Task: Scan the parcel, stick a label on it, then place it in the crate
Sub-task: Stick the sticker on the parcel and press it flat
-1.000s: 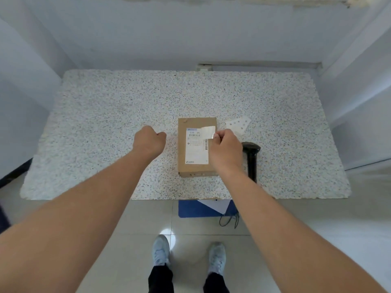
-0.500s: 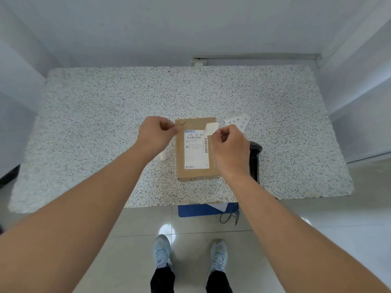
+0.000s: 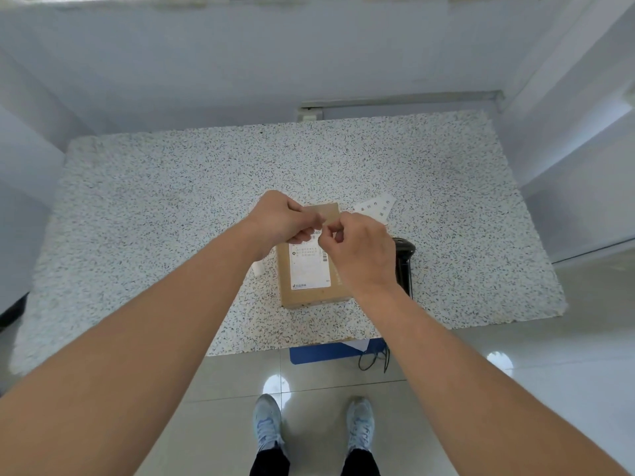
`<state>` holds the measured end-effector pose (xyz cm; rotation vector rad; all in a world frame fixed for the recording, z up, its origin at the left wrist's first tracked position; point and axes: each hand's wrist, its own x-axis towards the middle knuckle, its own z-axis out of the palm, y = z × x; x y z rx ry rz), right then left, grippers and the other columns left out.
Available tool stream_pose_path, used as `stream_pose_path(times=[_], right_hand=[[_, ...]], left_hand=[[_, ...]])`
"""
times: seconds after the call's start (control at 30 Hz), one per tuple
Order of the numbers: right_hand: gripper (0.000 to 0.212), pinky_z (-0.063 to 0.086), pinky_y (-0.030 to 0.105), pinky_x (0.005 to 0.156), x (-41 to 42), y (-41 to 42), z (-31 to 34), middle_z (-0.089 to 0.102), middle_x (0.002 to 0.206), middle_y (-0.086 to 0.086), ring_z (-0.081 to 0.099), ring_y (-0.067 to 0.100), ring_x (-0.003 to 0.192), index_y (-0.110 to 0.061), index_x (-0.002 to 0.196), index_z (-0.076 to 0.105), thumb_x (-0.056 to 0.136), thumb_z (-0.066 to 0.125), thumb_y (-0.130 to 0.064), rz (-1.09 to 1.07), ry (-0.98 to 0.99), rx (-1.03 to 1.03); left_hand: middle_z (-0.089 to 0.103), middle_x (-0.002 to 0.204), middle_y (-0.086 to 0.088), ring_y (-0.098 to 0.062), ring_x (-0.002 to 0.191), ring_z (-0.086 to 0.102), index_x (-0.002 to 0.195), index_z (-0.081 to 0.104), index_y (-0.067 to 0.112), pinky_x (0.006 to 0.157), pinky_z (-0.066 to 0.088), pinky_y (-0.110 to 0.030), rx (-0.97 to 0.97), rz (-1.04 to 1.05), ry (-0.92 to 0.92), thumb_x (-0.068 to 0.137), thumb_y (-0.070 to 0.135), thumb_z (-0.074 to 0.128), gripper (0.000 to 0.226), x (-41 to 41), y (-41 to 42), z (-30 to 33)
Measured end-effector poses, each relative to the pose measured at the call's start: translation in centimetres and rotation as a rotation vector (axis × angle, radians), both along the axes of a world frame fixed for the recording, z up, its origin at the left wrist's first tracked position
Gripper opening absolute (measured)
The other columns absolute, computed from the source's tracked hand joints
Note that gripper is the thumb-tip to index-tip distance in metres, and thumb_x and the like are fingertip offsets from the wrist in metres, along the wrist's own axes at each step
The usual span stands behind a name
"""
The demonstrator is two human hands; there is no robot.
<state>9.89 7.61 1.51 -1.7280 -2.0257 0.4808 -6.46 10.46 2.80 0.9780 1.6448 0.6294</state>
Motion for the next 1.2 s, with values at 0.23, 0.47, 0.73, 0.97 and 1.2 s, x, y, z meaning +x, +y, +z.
stream_pose_path(times=[0.23, 0.47, 0.73, 0.97, 1.2], right_hand=[[0.024, 0.053, 0.036, 0.068, 0.6, 0.3, -0.5, 0.073, 0.087, 0.001, 0.066, 0.022, 0.085, -0.018, 0.102, 0.076, 0.101, 0.062, -0.038, 0.115, 0.053, -0.033], [0.022, 0.04, 0.028, 0.063, 1.4, 0.9, -1.7, 0.066, 0.098, -0.006, 0.061, 0.013, 0.087, -0.024, 0.118, 0.06, 0.107, 0.051, -0.041, -0.018, 0.158, -0.154], [0.017, 0.043, 0.026, 0.076, 0.6, 3.1, -3.2, 0.067, 0.107, -0.004, 0.062, 0.013, 0.099, -0.022, 0.11, 0.068, 0.103, 0.061, -0.036, -0.204, 0.314, -0.353], [0.018, 0.034, 0.016, 0.057, -0.5, 4.7, -4.0, 0.063, 0.077, -0.018, 0.056, -0.004, 0.071, -0.029, 0.083, 0.063, 0.099, 0.069, -0.031, -0.24, 0.357, -0.331], [0.013, 0.044, 0.019, 0.063, -1.3, 6.8, -5.5, 0.07, 0.078, -0.012, 0.064, 0.002, 0.073, -0.022, 0.083, 0.074, 0.096, 0.073, -0.022, -0.249, 0.371, -0.354]], left_hand=[[0.077, 0.075, -0.017, -0.022, 0.068, 0.072, 0.076, 0.08, 0.0, 0.072, 0.065, -0.034, -0.028, 0.0, 0.046, 0.08, 0.011, 0.083, 0.012, -0.1, 0.6, 0.4], [0.078, 0.08, -0.011, -0.027, 0.084, 0.073, 0.075, 0.078, 0.009, 0.085, 0.061, -0.047, 0.012, -0.073, 0.221, 0.082, 0.012, 0.082, 0.009, -1.1, 0.8, 0.1], [0.077, 0.076, 0.001, -0.012, 0.071, 0.068, 0.077, 0.077, 0.014, 0.061, 0.05, -0.025, 0.021, -0.147, 0.265, 0.086, 0.015, 0.079, 0.01, -2.0, 1.0, -0.4], [0.072, 0.07, 0.006, -0.006, 0.061, 0.061, 0.082, 0.076, 0.013, 0.055, 0.044, -0.02, 0.05, -0.135, 0.301, 0.088, 0.019, 0.078, 0.009, -2.5, 1.6, -1.1], [0.065, 0.083, 0.002, -0.011, 0.072, 0.059, 0.089, 0.067, 0.014, 0.057, 0.044, -0.024, 0.113, -0.229, 0.547, 0.095, 0.025, 0.067, 0.012, -2.3, 2.9, -3.1]])
